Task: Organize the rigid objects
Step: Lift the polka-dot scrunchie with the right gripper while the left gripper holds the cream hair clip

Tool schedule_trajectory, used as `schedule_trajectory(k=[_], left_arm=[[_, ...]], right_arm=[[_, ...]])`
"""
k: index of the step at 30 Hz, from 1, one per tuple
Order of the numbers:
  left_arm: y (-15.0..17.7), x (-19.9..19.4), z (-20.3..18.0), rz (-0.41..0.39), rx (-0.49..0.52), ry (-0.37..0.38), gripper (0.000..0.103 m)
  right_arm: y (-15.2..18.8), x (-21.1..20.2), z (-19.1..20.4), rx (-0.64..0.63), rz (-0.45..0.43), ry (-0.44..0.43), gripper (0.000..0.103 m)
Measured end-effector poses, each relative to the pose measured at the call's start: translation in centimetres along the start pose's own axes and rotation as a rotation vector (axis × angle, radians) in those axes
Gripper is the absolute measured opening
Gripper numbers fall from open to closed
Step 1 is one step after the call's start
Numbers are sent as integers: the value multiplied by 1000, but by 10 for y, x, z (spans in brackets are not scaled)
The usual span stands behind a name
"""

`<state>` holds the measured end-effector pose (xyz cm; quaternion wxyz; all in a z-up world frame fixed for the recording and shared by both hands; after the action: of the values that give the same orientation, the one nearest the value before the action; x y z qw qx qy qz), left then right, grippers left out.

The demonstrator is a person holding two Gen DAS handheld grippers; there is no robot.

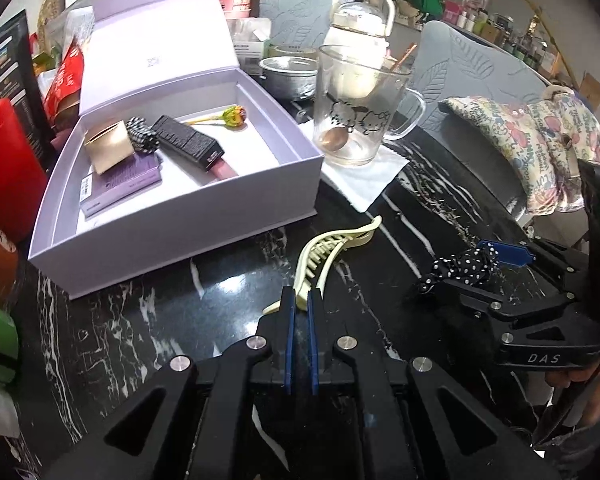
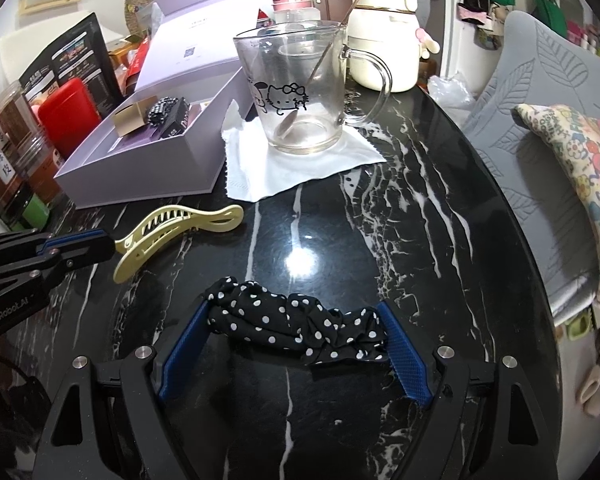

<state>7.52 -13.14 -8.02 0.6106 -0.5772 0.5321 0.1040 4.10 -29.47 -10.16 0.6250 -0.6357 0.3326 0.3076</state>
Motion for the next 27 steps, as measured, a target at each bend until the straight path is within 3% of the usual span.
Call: schedule_trajectory(k=[12,17,22,27], left_arm=[[-13,2,-6,-24,70,2,6],[-20,-4,-4,-44,55,-62,6],[-24,-11,0,-77,51,-65,6],[-21,-18,-1,-120,63,15,6]], right_arm=[[-4,2,-6,7,6,2,84],[-7,2,-8,15,2,3,84],[-9,2,-5,7,1,3,84],[-11,1,-3,6,-1,2,84]])
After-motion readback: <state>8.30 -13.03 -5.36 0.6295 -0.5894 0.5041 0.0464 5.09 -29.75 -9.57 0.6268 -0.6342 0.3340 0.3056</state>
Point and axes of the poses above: each gripper's, at about its wrist camera, not at the fingertips, and x roughly the way its jaws point, z to its left, y to its underside, the point moved 3 cm from there along x, roughly the way its jaws point, and after that the axes turned 10 degrees about y, right-handed, at the moved point
